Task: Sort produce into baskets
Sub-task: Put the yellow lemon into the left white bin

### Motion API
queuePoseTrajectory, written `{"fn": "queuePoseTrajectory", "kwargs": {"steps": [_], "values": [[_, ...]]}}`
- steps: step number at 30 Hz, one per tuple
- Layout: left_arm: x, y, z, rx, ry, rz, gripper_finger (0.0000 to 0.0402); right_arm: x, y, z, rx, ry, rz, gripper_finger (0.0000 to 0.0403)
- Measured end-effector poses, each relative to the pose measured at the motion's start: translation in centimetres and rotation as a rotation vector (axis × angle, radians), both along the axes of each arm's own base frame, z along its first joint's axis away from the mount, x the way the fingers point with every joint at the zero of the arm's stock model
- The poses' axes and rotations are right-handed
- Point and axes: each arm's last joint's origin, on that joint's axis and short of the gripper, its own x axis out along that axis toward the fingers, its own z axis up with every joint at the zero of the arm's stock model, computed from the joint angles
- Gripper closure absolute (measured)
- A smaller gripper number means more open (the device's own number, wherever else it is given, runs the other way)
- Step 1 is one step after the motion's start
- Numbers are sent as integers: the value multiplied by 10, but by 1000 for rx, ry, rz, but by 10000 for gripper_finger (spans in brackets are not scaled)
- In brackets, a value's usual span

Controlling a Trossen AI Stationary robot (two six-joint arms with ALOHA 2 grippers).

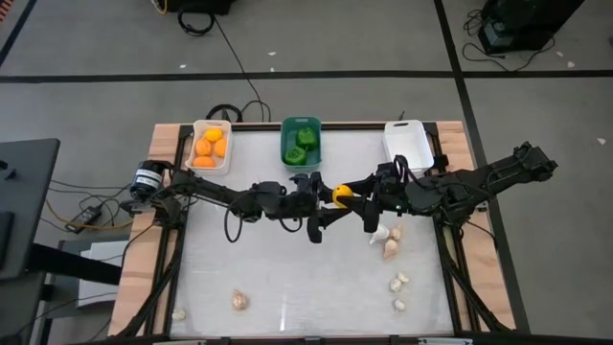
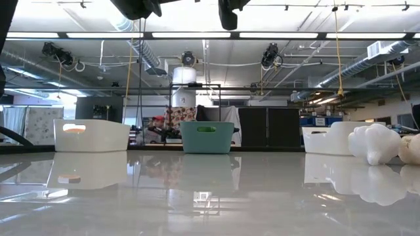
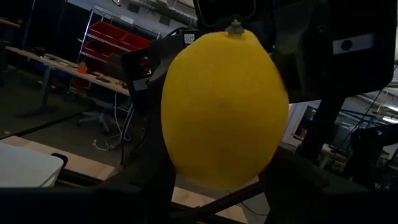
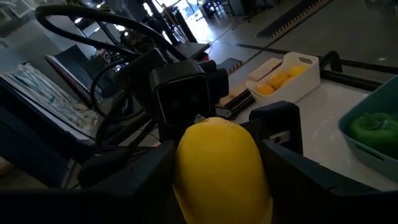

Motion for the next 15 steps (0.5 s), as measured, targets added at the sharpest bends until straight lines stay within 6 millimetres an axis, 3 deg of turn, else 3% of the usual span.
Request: {"fn": "queuePoseTrajectory", "kwargs": {"steps": [11,15], "values": [[-1,1,2,-6,-20,14,120,0,0,-1,2,7,6,160],[-1,1,2,-7,-21,14,124,0,0,-1,2,5,6,160]]}}
